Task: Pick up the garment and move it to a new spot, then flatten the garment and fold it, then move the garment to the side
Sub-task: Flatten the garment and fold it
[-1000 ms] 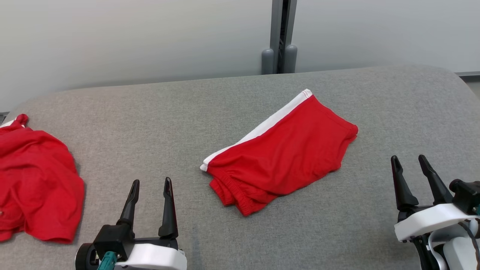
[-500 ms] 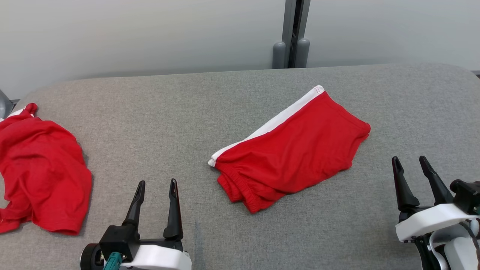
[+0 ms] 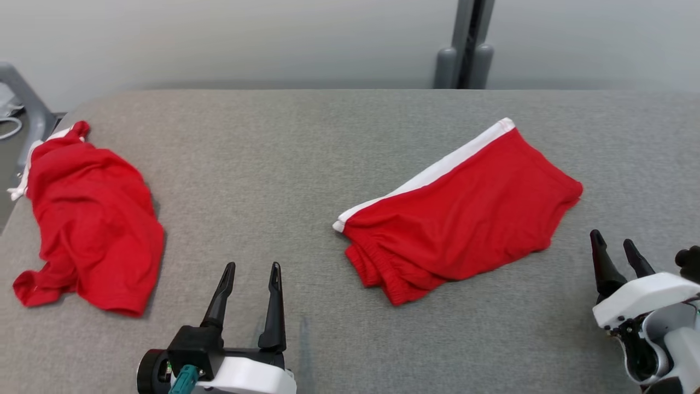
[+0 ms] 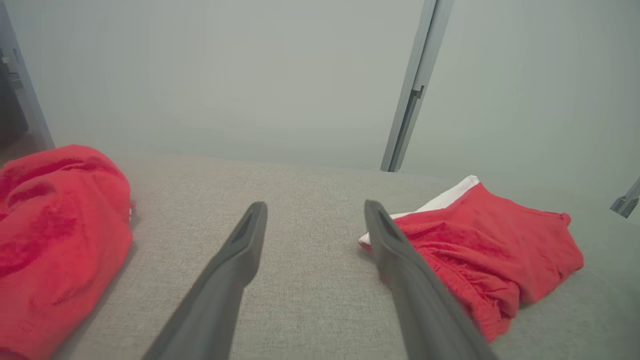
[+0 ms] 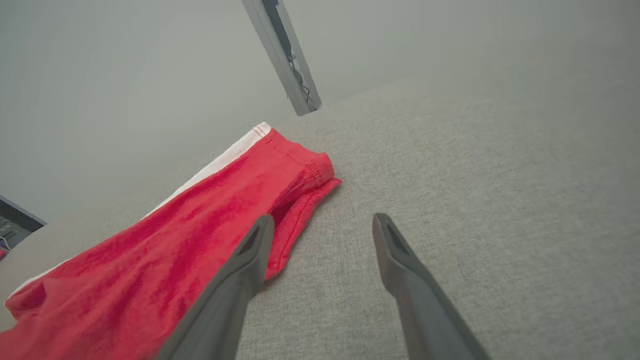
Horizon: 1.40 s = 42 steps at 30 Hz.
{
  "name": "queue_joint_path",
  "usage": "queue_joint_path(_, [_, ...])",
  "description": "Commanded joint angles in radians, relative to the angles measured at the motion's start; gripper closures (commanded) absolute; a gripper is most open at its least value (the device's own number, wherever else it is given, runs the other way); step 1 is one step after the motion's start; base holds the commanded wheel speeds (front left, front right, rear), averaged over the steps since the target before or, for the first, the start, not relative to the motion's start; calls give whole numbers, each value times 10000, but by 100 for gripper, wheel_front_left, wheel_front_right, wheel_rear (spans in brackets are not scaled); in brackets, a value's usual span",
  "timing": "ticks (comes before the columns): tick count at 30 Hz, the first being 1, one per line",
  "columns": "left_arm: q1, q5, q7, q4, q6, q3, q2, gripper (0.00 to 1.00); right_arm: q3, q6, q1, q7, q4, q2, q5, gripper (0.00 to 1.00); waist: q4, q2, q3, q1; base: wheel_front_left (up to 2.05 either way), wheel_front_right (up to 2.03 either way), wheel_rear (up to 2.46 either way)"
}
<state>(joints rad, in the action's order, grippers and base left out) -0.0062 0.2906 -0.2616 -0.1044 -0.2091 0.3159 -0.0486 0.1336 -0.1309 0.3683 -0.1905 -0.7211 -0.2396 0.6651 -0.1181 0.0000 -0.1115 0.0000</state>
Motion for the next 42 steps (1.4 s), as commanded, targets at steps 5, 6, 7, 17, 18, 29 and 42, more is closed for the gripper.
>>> queue_joint_path(5, [-222,-3,-31,-42,-49,165,-37,0,-70,2,689,936,-778,-148,1562,0,-646,0,-347,0,0,0,0])
queue_joint_path(6, [-216,2,-31,-66,-66,186,-40,0,-162,4,778,1200,-932,-168,1993,0,-736,0,-392,0,0,0,0])
queue_joint_path(7, [-218,11,-31,-91,-92,221,-42,0,-178,4,876,1398,-1015,-263,2287,0,-829,0,-433,0,0,0,0])
queue_joint_path(17, [-261,-14,-31,-67,-124,459,-36,0,-142,2,1563,2544,-1617,-799,4198,0,-1457,0,-743,0,0,0,0])
queue_joint_path(18, [-284,-18,-31,-46,-131,488,-36,0,-122,2,1614,2631,-1667,-820,4323,0,-1498,0,-772,0,0,0,0])
queue_joint_path(29, [-507,33,-31,144,-294,835,-39,0,68,5,2172,3115,-2427,-1111,5066,0,-1865,0,-1309,0,0,0,0])
queue_joint_path(42, [-717,218,-32,139,-464,972,-39,0,728,4,2643,3337,-2243,-1080,5522,100,-1945,0,-1593,0,0,0,0])
